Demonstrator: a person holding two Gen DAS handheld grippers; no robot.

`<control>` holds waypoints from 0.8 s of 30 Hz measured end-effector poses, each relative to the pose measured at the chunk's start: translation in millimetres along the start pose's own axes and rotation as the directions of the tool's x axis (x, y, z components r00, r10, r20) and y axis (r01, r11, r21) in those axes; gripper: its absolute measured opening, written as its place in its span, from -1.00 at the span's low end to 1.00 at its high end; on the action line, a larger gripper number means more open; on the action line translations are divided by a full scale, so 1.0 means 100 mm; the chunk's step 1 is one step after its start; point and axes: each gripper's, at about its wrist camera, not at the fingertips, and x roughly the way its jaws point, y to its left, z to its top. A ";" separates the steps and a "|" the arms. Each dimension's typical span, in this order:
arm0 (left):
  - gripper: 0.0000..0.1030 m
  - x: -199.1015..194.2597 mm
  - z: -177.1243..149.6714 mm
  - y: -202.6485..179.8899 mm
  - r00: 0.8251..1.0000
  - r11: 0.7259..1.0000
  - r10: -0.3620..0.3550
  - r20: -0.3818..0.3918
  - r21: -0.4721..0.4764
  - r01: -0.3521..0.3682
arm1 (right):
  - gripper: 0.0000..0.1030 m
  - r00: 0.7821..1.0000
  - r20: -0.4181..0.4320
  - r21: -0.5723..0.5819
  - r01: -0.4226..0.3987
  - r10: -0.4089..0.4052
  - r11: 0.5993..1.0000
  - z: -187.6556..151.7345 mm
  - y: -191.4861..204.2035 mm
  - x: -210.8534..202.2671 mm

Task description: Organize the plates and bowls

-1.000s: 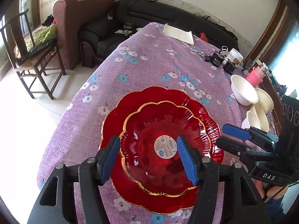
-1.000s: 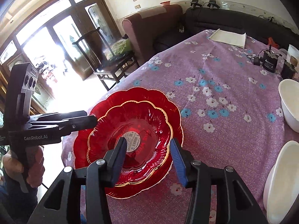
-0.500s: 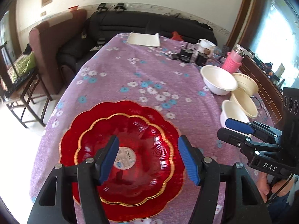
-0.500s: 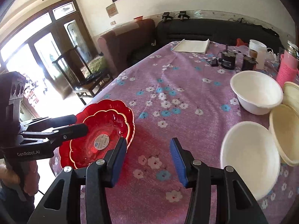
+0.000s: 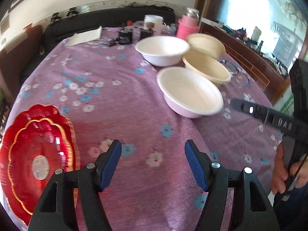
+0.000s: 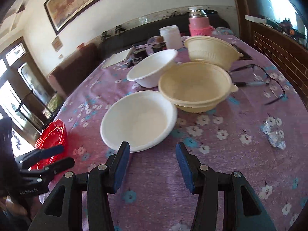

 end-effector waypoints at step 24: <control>0.31 0.06 0.07 -0.07 0.997 0.999 0.017 0.080 0.026 -0.019 | 0.03 0.997 -0.004 0.139 -0.076 0.077 0.987 0.08 -0.37 0.49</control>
